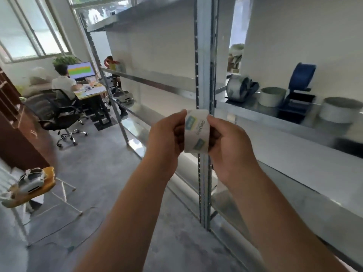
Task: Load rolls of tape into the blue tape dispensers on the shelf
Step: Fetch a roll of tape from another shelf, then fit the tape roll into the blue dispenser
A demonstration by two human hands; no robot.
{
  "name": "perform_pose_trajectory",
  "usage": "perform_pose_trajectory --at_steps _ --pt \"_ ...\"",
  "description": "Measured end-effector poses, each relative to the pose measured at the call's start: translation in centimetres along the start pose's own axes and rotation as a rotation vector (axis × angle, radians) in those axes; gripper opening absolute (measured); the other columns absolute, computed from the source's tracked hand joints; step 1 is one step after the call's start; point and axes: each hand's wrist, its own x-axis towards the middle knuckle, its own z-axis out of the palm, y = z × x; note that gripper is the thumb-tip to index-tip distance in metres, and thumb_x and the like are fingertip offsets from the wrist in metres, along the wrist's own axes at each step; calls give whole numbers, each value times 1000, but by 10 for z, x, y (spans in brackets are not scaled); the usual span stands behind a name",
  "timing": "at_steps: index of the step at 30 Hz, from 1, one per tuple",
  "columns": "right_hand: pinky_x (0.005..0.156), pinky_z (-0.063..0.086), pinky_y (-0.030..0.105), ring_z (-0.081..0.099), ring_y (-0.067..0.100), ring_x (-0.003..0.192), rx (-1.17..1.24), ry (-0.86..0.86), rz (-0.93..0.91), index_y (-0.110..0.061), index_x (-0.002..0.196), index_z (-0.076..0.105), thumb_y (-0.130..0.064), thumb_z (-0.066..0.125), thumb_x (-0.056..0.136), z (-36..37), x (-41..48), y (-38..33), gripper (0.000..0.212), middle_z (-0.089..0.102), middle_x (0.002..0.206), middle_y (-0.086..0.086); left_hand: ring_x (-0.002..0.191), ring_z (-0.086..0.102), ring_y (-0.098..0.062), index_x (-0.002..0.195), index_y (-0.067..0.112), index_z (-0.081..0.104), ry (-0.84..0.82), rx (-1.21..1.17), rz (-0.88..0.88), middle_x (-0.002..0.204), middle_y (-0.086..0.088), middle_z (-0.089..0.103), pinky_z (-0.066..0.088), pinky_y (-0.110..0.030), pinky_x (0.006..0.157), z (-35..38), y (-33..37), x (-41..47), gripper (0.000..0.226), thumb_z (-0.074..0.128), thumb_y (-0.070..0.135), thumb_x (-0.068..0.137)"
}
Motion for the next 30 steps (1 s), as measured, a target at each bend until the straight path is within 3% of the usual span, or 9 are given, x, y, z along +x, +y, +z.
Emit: perform_pose_trajectory --at_steps 5,8,10,12,17,19,21,26,30 --pt "82 59 51 75 34 91 -121 106 -143 -8 101 81 -26 72 88 -34 54 -17 24 79 98 20 87 74 -39 87 5 80 -143 97 66 91 -20 77 60 -52 82 45 -21 68 19 67 19 88" --pt "75 61 28 76 16 91 -374 174 -283 -22 97 81 -25 73 93 -52 83 -31 10 81 93 -1 79 74 -32 75 12 82 -258 161 106 79 -11 78 63 -49 79 75 -25 104 29 64 10 98" --pt "68 57 13 74 1 89 -474 199 -359 -30 102 78 -25 72 94 -62 96 -43 11 80 92 -11 84 77 -29 83 15 84 -328 193 140 86 -10 81 64 -48 84 93 -28 124 28 63 14 101" --pt "68 56 10 72 -5 89 -520 238 -403 -34 102 75 -29 71 94 -73 108 -56 10 79 94 -16 89 77 -29 92 15 83 -377 238 230 90 -10 81 64 -42 83 114 -31 139 23 62 19 102" --pt "88 62 36 71 15 104 -506 368 -457 -35 110 70 -27 66 98 -97 118 -82 15 74 111 -5 86 72 -12 93 28 82 -509 331 436 88 3 78 56 -18 71 162 -38 158 22 62 34 99" --pt "81 64 32 73 12 94 -474 407 -491 -32 103 70 -19 63 100 -102 117 -95 15 76 101 -7 94 70 -8 95 30 80 -553 342 514 94 9 76 53 -18 77 180 -38 164 26 61 48 90" --pt "72 60 25 73 7 89 -442 491 -539 -28 104 71 -22 64 98 -106 114 -103 11 77 95 -11 100 68 -3 94 35 78 -619 289 556 102 12 73 50 -11 80 196 -37 168 19 64 47 88" --pt "88 60 50 69 30 109 -411 758 -507 -26 110 71 -43 60 78 -113 109 -116 38 72 115 7 103 62 9 86 47 69 -727 272 456 109 21 68 51 -22 89 222 -49 187 13 62 47 96" --pt "107 48 68 62 43 122 -313 812 -499 -23 102 73 -38 60 76 -124 107 -127 33 69 123 17 112 64 -3 118 35 70 -642 288 301 123 14 70 52 -31 101 242 -66 219 20 62 38 100"
